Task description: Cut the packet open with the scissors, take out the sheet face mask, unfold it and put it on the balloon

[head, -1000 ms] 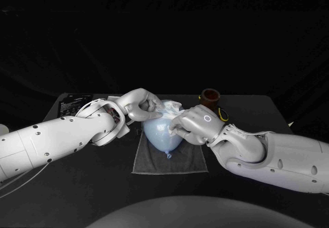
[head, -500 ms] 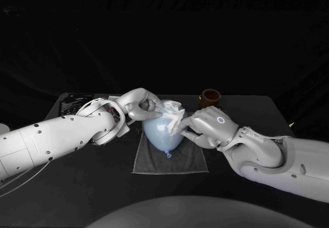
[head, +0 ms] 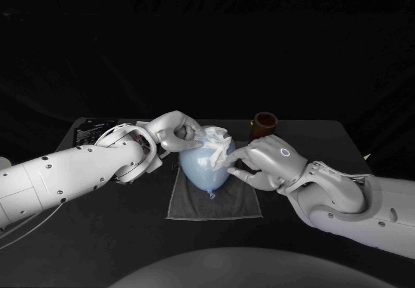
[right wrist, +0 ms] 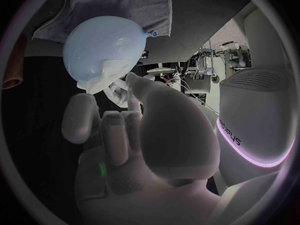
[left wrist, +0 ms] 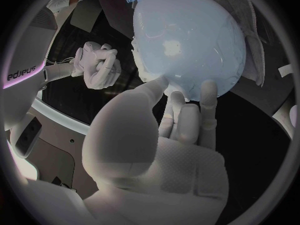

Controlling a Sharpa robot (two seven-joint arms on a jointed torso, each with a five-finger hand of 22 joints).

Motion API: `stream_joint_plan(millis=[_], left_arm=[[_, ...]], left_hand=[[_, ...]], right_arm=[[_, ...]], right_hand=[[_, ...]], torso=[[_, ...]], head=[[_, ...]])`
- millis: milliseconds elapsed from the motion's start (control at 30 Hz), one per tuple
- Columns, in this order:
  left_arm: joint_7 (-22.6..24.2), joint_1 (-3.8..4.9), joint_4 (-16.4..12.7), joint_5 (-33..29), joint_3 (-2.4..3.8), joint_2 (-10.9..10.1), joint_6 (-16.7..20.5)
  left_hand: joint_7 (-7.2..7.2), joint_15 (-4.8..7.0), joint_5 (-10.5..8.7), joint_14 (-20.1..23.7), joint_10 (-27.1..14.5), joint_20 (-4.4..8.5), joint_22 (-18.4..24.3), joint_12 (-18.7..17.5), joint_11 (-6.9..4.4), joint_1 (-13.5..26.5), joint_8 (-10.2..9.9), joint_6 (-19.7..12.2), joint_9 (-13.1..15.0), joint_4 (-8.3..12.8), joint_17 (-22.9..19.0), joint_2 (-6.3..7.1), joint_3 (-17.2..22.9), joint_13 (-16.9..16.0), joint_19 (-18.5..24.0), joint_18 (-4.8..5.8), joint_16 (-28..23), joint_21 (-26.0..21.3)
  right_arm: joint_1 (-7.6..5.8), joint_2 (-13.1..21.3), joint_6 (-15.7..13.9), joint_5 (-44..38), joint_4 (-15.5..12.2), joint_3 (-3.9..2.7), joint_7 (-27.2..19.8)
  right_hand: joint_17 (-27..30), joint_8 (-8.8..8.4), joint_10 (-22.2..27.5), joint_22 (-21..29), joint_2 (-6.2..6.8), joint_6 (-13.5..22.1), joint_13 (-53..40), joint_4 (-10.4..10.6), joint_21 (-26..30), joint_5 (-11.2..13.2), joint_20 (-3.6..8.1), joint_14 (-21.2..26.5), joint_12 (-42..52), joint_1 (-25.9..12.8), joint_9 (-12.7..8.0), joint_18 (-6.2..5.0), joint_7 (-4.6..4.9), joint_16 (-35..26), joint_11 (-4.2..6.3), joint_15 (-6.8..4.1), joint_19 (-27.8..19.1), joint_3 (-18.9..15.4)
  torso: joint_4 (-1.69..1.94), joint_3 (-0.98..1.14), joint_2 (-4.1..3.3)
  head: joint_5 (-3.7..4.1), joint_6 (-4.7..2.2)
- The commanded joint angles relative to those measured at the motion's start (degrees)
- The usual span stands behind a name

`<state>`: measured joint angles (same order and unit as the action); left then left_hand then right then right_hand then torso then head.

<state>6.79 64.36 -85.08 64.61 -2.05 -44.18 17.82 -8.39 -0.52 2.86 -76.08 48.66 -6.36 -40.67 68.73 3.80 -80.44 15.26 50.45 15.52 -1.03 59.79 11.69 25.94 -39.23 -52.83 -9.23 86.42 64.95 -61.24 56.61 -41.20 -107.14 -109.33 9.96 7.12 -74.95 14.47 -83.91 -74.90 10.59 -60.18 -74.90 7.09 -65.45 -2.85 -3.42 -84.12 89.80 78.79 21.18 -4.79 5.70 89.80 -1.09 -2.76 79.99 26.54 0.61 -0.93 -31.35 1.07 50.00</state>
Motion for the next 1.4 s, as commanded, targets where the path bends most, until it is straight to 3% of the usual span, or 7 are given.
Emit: stream_joint_plan(millis=[33, 67, 200, 367, 767, 1400], left_arm=[[-0.84, -0.14, 0.07, -0.14, -0.15, 0.12, -1.76], [-0.85, -0.13, 0.06, -0.16, -0.15, 0.13, -1.79], [-0.85, -0.12, 0.03, -0.22, -0.15, 0.17, -1.86], [-0.84, -0.11, 0.01, -0.29, -0.15, 0.23, -1.91], [-0.85, -0.06, -0.08, -0.43, -0.15, 0.30, -2.09], [-0.99, 0.04, -0.18, -0.50, -0.15, 0.31, -2.45]], left_hand=[[-0.11, -0.03, -0.08, -0.39, 0.34, -0.07, -0.13, 0.40, 0.08, -0.37, -0.21, -0.33, -0.06, -0.02, 0.13, -0.24, 0.48, -0.17, -0.37, -0.64, 0.32, 0.30], [-0.11, -0.03, -0.08, -0.39, 0.34, -0.07, -0.13, 0.40, 0.08, -0.37, -0.21, -0.33, -0.06, -0.02, 0.13, -0.24, 0.48, -0.17, -0.37, -0.64, 0.32, 0.30], [-0.11, -0.03, -0.08, -0.39, 0.34, -0.07, -0.13, 0.40, 0.08, -0.37, -0.21, -0.33, -0.06, -0.02, 0.13, -0.24, 0.48, -0.17, -0.37, -0.64, 0.32, 0.30], [-0.11, -0.03, -0.08, -0.39, 0.34, -0.07, -0.13, 0.40, 0.08, -0.37, -0.21, -0.33, -0.06, -0.02, 0.13, -0.24, 0.48, -0.17, -0.37, -0.64, 0.32, 0.30], [-0.15, -0.06, -0.08, -0.47, 0.46, -0.08, -0.38, 0.52, 0.12, -0.33, -0.26, -0.40, -0.11, -0.06, 0.28, -0.24, 0.48, -0.30, -0.54, -0.60, 0.36, 0.46], [-0.17, -0.09, -0.08, -0.55, 0.68, -0.10, -0.57, 0.67, 0.15, -0.34, -0.30, -0.43, -0.15, -0.08, 0.43, -0.28, 0.52, -0.53, -0.67, -0.56, 0.40, 0.58]], right_arm=[[-0.03, -0.85, -2.36, 1.20, 0.53, -0.05, 0.47], [-0.05, -1.31, -2.08, 0.92, 0.91, -0.05, 1.11], [-0.09, -3.44, -0.60, -0.17, 2.75, -0.06, 3.15], [-0.13, -5.16, 0.42, -1.35, 4.24, -0.09, 4.28], [-0.30, -8.77, 2.97, -3.50, 8.36, -0.18, 5.19], [-0.58, -9.89, 8.23, -5.52, 10.36, -0.31, 6.55]], right_hand=[[-15.05, -1.37, -6.09, -8.58, 0.76, 1.90, -15.10, 0.31, 0.46, 0.10, -0.37, -5.88, 0.20, -0.25, -0.61, 0.08, 0.69, 0.20, -0.77, 0.83, -0.24, -0.92], [-15.05, -2.48, -6.09, -8.44, 1.39, 3.51, -15.10, 0.48, 0.98, 0.09, -0.59, -5.88, 0.20, -0.43, -1.08, 0.00, 1.09, 0.20, -1.09, 1.14, -0.45, -1.64], [-15.05, -4.49, -6.09, -8.33, 1.58, 6.00, -15.10, 0.61, 1.42, 0.09, -1.11, -5.88, 0.20, 0.60, -2.05, -0.13, 1.21, 0.20, -1.31, 1.46, -0.65, -3.12], [-15.05, -5.19, -6.09, -8.33, 1.43, 6.75, -15.10, 0.58, 1.46, 0.09, -1.16, -5.88, 0.20, 1.37, -2.44, -0.22, 0.94, 0.20, -1.01, 1.28, -0.67, -3.70], [-15.05, -5.78, -6.09, -8.33, -0.14, 6.57, -15.10, -0.42, 1.60, 0.08, -0.44, -5.88, 0.20, 4.18, -2.98, -0.34, 0.12, 0.20, 0.46, 0.12, -0.74, -2.69], [-15.05, -5.90, -6.09, -8.40, 0.38, 6.15, -15.10, -0.94, 1.42, 0.09, -0.02, -5.88, 0.20, 4.47, -3.21, -0.27, -0.11, 0.20, 0.69, -0.19, -0.70, -2.70]], torso=[[0.08, 0.00, -0.06], [0.09, -0.02, -0.04], [0.15, -0.10, -0.01], [0.12, -0.08, 0.00], [0.03, -0.04, -0.02], [0.03, -0.05, 0.06]], head=[[-0.02, 0.00], [-0.01, 0.00], [-0.01, 0.00], [-0.15, 0.00], [-0.34, 0.00], [-0.29, 0.00]])
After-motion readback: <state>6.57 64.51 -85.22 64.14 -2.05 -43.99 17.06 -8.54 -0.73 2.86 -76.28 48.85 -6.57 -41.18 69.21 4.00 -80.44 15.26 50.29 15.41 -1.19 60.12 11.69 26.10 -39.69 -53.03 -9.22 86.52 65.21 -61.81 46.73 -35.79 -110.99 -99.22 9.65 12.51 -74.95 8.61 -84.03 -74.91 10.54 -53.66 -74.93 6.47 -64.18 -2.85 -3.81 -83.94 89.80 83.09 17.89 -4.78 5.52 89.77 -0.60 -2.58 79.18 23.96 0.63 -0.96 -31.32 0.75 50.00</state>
